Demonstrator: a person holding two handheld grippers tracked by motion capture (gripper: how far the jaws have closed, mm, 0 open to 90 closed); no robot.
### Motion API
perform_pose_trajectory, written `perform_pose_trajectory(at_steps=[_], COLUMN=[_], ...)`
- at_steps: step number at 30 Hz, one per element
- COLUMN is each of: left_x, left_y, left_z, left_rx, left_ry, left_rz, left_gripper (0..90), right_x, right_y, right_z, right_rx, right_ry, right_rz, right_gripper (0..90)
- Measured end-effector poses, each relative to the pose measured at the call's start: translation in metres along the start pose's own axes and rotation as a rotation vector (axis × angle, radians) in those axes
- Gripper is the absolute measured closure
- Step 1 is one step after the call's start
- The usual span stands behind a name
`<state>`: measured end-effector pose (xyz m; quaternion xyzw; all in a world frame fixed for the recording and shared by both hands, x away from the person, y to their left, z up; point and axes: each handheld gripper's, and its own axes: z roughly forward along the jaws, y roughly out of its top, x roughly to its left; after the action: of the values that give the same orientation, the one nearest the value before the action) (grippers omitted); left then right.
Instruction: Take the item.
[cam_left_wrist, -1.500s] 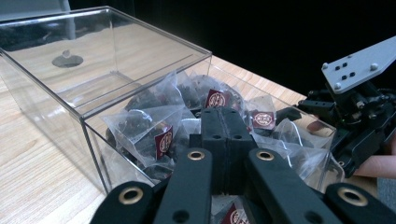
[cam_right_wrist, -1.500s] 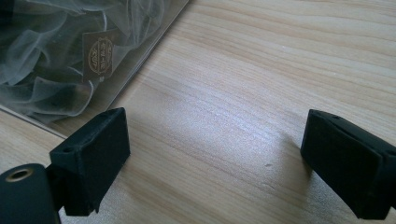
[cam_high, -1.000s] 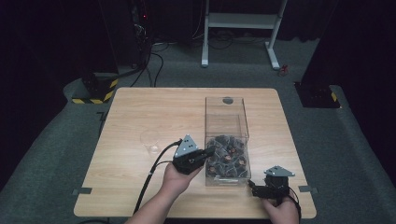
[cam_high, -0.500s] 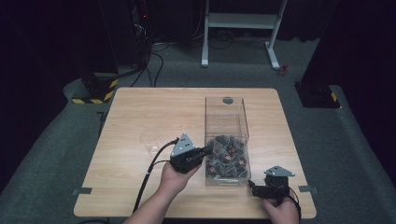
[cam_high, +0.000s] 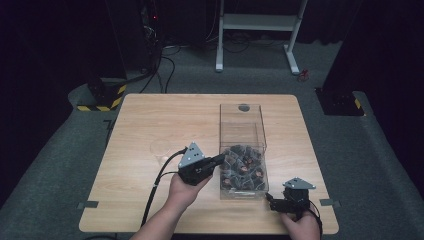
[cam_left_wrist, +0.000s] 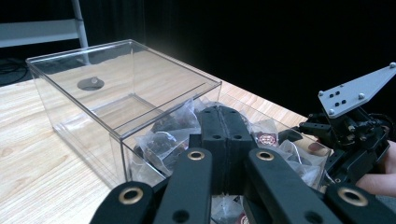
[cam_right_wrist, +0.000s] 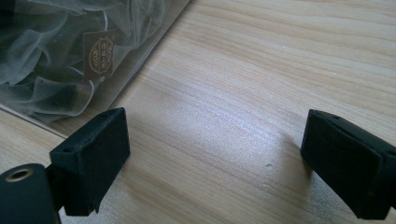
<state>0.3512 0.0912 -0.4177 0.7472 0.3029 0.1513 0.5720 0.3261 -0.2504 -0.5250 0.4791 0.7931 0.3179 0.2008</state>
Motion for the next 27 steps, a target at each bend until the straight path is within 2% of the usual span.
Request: perform_pose_trajectory(at_steps=[18,27], left_x=[0.013,0.019], left_y=[-0.008,-0.011], left_z=[-0.017,-0.026], left_rx=[-0.008,-0.008], left_ry=[0.028,0.033], left_rz=[-0.002,0.013], left_gripper=[90.0,89.9], right_x=[0.000,0.000], right_y=[0.000,0.000], right_z=[0.000,0.000], right_rx=[0.001,0.000], right_ry=[0.001,0.000], right_rz=[0.002,-0.001], right_gripper=[7.8,7.8])
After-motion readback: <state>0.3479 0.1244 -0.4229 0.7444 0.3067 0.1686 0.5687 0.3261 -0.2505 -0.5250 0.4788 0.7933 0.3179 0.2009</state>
